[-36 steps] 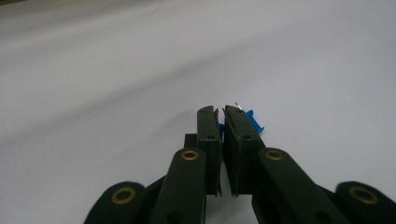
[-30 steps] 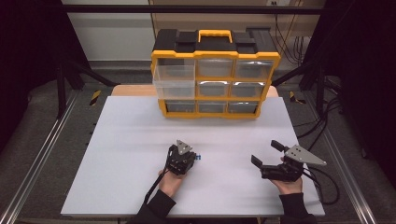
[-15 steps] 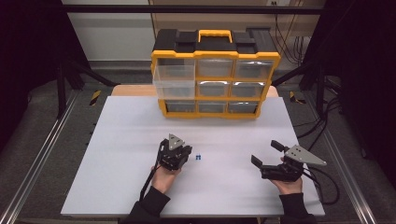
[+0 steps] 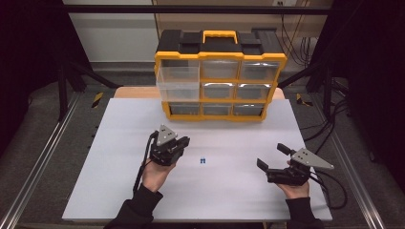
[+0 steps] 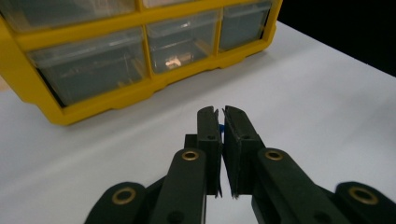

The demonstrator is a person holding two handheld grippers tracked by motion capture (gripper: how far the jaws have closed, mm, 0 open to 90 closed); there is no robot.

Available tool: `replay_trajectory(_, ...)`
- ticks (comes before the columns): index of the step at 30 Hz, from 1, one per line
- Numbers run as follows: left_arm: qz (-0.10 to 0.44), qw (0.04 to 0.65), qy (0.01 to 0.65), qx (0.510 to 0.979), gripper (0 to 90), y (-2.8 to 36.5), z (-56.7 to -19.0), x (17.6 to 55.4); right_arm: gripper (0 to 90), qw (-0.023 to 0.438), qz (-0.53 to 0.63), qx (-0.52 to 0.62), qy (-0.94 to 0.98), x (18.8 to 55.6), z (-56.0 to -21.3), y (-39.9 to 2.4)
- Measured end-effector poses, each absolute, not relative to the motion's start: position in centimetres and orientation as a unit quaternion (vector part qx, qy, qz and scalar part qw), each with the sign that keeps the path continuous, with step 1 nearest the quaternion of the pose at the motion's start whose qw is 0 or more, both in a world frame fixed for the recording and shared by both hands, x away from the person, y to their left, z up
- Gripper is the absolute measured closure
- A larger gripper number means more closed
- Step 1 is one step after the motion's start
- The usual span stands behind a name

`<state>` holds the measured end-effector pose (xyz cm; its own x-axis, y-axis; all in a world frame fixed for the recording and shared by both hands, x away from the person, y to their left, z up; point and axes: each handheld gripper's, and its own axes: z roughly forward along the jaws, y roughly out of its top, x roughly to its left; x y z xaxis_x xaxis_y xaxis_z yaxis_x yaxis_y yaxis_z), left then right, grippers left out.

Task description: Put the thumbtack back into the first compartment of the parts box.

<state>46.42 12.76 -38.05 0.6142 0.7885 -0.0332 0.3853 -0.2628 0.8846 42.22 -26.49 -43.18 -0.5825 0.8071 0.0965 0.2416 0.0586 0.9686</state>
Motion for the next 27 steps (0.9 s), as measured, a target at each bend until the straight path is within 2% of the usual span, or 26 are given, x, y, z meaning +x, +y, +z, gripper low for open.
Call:
replay_trajectory(12,0.223,0.499,0.361,0.756,84.5,15.7,-33.2,46.2,1.3,0.245,0.571,0.390,0.680,42.2,-43.2,-26.4)
replay_trajectory(27,0.253,0.512,0.332,0.751,84.5,16.6,-27.5,46.5,1.3,0.244,0.571,0.391,0.679,42.1,-43.1,-26.4)
